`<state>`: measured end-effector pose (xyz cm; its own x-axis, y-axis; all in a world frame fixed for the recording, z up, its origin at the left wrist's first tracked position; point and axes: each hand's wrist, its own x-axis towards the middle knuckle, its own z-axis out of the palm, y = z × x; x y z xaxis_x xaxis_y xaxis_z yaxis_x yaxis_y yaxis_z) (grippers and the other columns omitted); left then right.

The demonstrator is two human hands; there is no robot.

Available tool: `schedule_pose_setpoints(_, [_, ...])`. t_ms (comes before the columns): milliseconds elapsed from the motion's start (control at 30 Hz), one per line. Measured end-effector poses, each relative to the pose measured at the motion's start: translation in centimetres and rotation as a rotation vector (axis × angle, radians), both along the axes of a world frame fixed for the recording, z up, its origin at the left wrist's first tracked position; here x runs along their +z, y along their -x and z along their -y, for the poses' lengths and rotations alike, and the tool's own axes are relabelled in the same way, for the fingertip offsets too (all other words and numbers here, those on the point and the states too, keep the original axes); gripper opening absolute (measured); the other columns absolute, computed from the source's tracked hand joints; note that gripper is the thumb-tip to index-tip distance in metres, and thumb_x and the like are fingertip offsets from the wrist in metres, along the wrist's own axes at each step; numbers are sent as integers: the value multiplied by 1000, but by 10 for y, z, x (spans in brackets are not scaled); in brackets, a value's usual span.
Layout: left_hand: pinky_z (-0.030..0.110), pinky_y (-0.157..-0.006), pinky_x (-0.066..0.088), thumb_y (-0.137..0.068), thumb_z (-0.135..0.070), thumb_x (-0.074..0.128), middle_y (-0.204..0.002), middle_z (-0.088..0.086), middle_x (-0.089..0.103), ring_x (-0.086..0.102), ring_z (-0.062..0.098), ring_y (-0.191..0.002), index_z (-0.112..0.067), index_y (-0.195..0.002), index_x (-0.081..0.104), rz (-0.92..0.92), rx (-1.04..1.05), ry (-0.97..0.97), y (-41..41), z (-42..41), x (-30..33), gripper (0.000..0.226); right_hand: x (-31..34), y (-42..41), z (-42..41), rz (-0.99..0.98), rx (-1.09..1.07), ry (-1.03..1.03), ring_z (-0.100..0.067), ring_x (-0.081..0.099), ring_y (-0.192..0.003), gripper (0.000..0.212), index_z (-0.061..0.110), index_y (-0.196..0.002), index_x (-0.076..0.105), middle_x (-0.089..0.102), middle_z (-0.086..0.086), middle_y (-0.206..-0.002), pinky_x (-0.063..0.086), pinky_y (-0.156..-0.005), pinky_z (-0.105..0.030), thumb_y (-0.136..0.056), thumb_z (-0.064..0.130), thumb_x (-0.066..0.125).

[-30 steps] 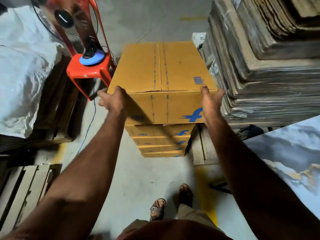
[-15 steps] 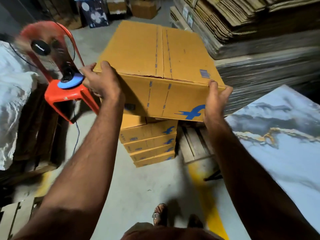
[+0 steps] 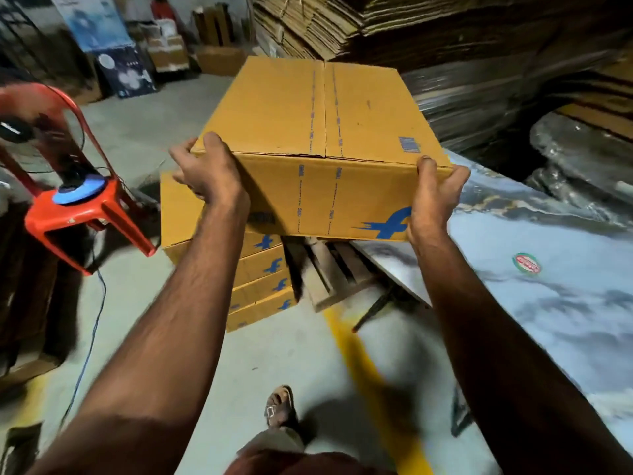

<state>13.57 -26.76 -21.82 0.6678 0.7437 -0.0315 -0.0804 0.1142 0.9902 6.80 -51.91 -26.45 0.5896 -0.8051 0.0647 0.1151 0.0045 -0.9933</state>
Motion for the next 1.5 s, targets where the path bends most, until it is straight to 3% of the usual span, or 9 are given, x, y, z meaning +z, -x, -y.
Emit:
schedule_pose_setpoints(133, [23, -63, 35, -91, -28, 55, -121, 8, 42, 47, 14, -82, -17, -118, 56, -14, -168, -4, 39, 79, -2, 29, 10, 73, 72, 1, -134, 23, -11, 56, -79, 28, 20, -103, 40, 56, 11, -90, 43, -71, -27, -90, 33, 62])
schedule_pose_setpoints(267, [30, -70, 44, -82, -31, 59, -114, 12, 56, 56, 27, -91, -27, -94, 56, 34, -353, 38, 60, 154, -7, 13, 13, 133, 141, -9, -279, 15, -1, 52, -73, 30, 16, -109, 45, 54, 16, -87, 40, -69, -25, -91, 33, 62])
schedule_pose_setpoints(400, [14, -51, 38, -88, -17, 58, -79, -3, 53, 48, 7, -64, -18, -98, 52, 82, -582, 89, 72, 235, -21, 12, 6, 182, 197, -55, -425, 4, -4, 55, -74, 30, 20, -104, 41, 56, 14, -88, 40, -71, -26, -90, 36, 62])
schedule_pose_setpoints(500, [8, -47, 35, -93, -8, 54, -74, -6, 49, 42, -2, -55, -13, -107, 48, 35, -753, 103, 77, 287, -36, 16, -6, 205, 233, -109, -519, -1, -14, 56, -79, 33, 21, -102, 39, 55, 11, -90, 40, -72, -27, -89, 40, 61])
schedule_pose_setpoints(800, [20, -47, 32, -85, -5, 53, -66, -7, 44, 40, 5, -54, -18, -90, 48, -117, -1113, 46, 27, 364, -102, 15, -63, 207, 297, -305, -635, -7, -26, 56, -91, 37, 14, -110, 41, 59, -6, -104, 44, -76, -34, -89, 38, 60])
schedule_pose_setpoints(933, [19, -43, 32, -83, 1, 48, -67, 0, 45, 38, 10, -52, -11, -90, 50, -185, -1214, -81, 0, 384, -118, 14, -80, 193, 313, -390, -615, 7, -27, 53, -96, 41, 6, -122, 40, 54, -7, -107, 38, -78, -32, -93, 29, 58])
schedule_pose_setpoints(1133, [21, -56, 43, -85, -3, 54, -99, 4, 58, 53, 13, -73, -14, -121, 53, -295, -1362, -336, -21, 391, -153, 38, -105, 174, 312, -605, -583, 140, -34, 52, -107, 50, 3, -118, 48, 53, -17, -118, 44, -87, -41, -82, 35, 60])
schedule_pose_setpoints(1333, [38, -94, 37, -84, -12, 49, -132, 20, 47, 43, 36, -121, -16, -128, 53, -98, -1349, -1016, -22, 406, -161, 44, -118, 166, 306, -844, -608, 328, -40, 50, -107, 51, 4, -106, 54, 56, -23, -111, 39, -83, -42, -79, 46, 44])
schedule_pose_setpoints(1500, [50, -91, 43, -86, -8, 54, -121, 27, 52, 51, 45, -110, -11, -124, 58, 91, -1206, -1282, -16, 400, -172, 39, -116, 158, 289, -975, -643, 519, -41, 37, -132, 38, 13, -120, 59, 41, -24, -141, 29, -108, -52, -89, 34, 61])
